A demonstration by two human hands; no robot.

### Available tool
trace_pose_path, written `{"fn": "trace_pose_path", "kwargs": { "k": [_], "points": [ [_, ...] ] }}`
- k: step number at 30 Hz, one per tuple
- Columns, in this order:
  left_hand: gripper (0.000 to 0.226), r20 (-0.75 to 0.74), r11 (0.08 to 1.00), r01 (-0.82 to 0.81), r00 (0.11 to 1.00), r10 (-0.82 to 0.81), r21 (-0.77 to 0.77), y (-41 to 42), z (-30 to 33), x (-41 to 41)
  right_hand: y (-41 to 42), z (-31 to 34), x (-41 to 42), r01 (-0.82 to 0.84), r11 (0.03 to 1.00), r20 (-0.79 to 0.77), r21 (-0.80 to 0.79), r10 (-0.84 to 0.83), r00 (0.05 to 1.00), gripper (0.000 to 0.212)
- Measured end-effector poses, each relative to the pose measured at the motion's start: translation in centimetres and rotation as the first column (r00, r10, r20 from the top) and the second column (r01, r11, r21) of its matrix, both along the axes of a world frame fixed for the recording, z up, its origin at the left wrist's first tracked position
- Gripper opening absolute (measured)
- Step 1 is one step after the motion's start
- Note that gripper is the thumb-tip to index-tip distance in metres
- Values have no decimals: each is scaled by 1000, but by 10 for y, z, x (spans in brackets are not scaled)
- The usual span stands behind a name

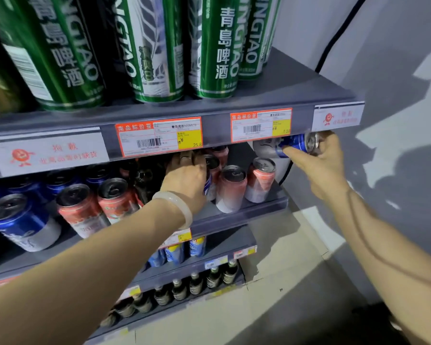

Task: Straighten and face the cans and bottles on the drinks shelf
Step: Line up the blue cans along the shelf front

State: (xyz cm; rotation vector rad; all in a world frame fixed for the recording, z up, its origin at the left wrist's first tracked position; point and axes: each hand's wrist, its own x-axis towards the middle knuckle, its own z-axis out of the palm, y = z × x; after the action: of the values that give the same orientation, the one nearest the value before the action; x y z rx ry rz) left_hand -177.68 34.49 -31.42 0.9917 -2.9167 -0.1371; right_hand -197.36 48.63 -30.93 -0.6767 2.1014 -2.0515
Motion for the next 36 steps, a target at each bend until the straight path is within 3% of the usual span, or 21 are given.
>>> {"fn": "trace_pose_path", "kwargs": {
  "k": [3,8,12,17,24,28,36],
  "points": [
    [64,-106,999,27,994,-23,35,2,11,16,16,4,18,-74,997,99,17,72,992,56],
    [65,-251,988,47,968,-8,150,4,17,49,25,7,63,-181,975,62,127,174,983,59],
    [65,-200,969,65,980,-17,236,2,8,88,9,10,113,-322,906,-16,273,339,941,61],
    [63,-77,956,-66,993,92,287,-17,-7,149,-29,-3,177,-396,779,-86,486,494,865,62],
    [71,-37,922,-285,952,305,262,-65,-24,245,-93,-25,271,-536,658,-19,529,641,767,59],
    [64,-95,908,-361,917,388,214,-85,-30,281,-130,-33,312,-579,611,18,540,679,734,58],
    [58,-159,912,-369,904,397,182,-110,-39,307,-179,-39,352,-477,568,-62,671,683,728,63]
  ]
}}
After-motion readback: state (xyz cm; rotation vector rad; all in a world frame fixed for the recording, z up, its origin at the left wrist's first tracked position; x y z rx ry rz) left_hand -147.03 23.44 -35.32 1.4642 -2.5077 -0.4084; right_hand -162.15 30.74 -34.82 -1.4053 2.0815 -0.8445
